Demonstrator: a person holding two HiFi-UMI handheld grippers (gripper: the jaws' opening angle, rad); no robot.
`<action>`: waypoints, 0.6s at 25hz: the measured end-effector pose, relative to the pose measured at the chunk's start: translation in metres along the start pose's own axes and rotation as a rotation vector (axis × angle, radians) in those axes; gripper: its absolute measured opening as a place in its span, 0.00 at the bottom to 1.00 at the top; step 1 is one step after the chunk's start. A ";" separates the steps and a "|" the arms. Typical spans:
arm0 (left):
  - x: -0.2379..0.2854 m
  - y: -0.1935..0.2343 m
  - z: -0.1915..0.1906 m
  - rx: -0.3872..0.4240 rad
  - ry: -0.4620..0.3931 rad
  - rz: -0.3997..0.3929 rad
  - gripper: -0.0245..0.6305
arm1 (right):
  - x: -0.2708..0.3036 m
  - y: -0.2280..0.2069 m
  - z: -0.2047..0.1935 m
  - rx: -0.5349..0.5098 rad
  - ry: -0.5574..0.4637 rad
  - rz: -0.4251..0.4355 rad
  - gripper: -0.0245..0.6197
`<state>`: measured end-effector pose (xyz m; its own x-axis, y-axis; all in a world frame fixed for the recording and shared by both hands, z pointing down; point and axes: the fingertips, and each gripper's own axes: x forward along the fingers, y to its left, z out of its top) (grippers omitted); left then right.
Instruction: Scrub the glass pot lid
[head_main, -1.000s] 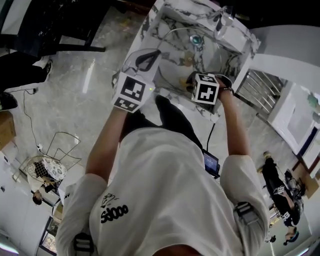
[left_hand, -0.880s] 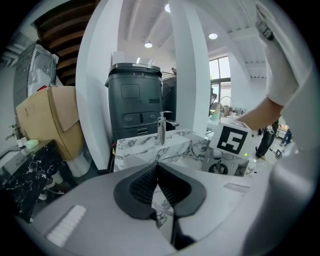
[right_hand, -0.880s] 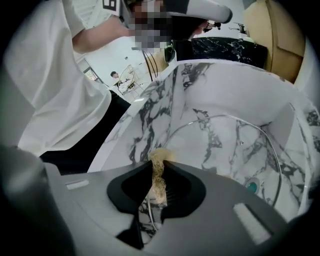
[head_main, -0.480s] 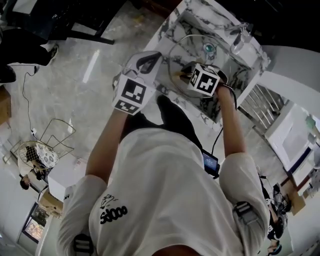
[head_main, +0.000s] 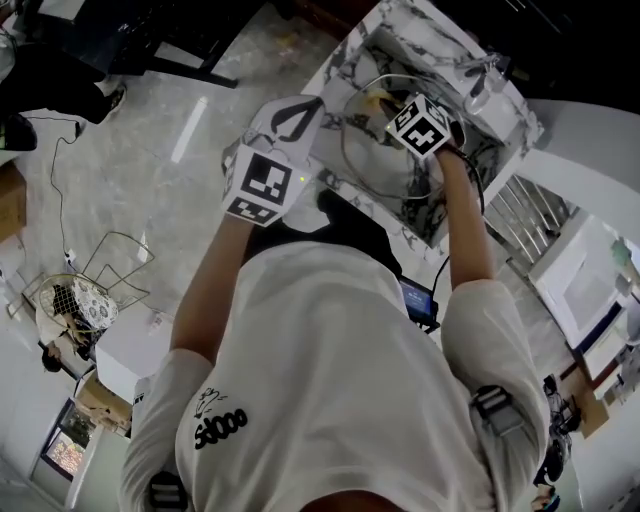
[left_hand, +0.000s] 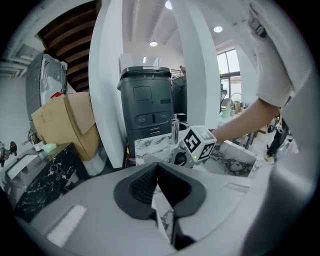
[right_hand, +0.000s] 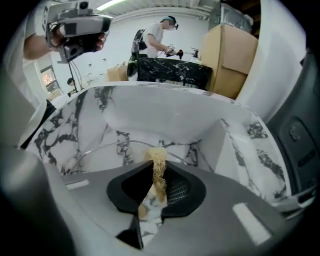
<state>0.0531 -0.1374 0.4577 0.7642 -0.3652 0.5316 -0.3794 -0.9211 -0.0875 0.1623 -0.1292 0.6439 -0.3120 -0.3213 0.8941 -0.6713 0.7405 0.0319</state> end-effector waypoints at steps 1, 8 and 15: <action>-0.002 0.000 0.002 0.007 -0.002 -0.005 0.05 | -0.003 -0.010 -0.005 0.027 0.007 -0.041 0.12; -0.012 -0.001 0.016 0.026 -0.048 -0.056 0.05 | -0.042 -0.050 -0.083 0.197 0.162 -0.248 0.12; -0.029 0.009 0.025 0.068 -0.107 -0.149 0.05 | -0.087 -0.008 -0.132 0.386 0.278 -0.317 0.12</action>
<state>0.0411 -0.1382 0.4205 0.8617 -0.2329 0.4509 -0.2243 -0.9718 -0.0733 0.2836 -0.0291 0.6245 0.0982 -0.2861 0.9532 -0.9166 0.3471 0.1986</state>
